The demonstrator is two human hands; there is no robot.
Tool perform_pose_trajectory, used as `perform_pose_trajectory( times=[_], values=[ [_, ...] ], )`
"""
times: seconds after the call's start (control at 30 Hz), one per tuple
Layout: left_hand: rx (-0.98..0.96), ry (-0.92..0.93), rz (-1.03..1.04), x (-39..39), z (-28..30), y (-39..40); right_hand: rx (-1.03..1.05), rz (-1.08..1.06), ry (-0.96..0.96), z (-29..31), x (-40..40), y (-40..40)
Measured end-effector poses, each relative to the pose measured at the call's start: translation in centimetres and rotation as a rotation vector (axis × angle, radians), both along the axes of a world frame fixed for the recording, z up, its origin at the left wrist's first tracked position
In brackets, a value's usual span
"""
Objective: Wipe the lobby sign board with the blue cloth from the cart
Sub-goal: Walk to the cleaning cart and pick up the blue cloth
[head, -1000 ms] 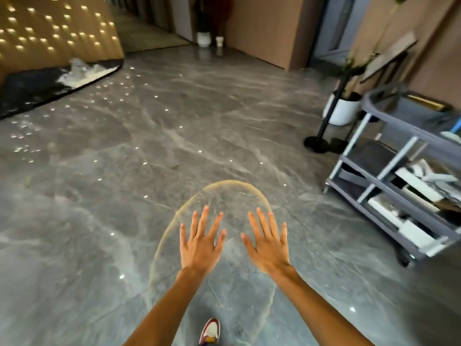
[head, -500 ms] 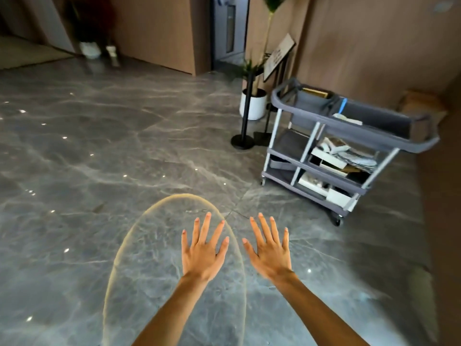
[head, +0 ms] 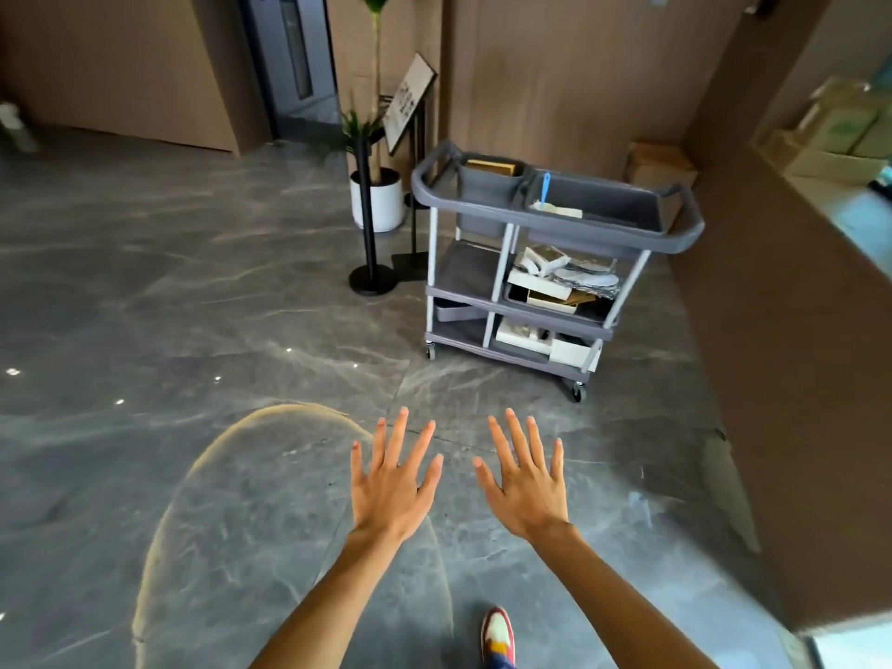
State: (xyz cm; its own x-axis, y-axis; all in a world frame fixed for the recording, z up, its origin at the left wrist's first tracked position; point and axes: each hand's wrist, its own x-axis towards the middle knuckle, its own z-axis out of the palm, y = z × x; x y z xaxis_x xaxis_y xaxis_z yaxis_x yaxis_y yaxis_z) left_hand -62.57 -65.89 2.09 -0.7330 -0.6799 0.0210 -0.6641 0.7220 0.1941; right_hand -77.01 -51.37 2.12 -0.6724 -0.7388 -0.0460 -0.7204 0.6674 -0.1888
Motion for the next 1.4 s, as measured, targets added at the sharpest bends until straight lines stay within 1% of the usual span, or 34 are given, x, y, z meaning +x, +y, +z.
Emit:
perform_pose_trajectory(
  times=[0.17, 0.37, 0.6, 0.73, 1.03, 1.23, 1.4],
  values=[
    [0.003, -0.004, -0.067, -6.2, -0.1, -1.2, 0.000, -0.082, 0.003, -0.3, -5.1, -0.2],
    [0.001, -0.013, -0.126, -15.1, 0.1, -2.9, -0.017, -0.139, -0.006, -0.4, -13.3, -1.1],
    [-0.009, 0.012, -0.152, -25.8, 0.7, -4.1, 0.010, -0.155, -0.009, 0.3, -23.3, -1.8],
    [-0.021, 0.009, -0.157, -31.0, 1.0, -4.6, -0.008, -0.171, 0.003, 0.6, -28.2, -1.9],
    [-0.041, 0.009, -0.194, -39.6, 0.8, -6.0, -0.019, -0.209, -0.006, 0.2, -36.3, -2.7],
    [-0.031, 0.006, -0.224, -45.1, 0.1, -8.1, -0.009, -0.241, -0.008, -0.4, -41.5, -4.5],
    [-0.025, 0.021, -0.266, -51.2, -0.7, -10.8, 0.005, -0.281, -0.005, -1.0, -47.0, -6.9]
  ],
)
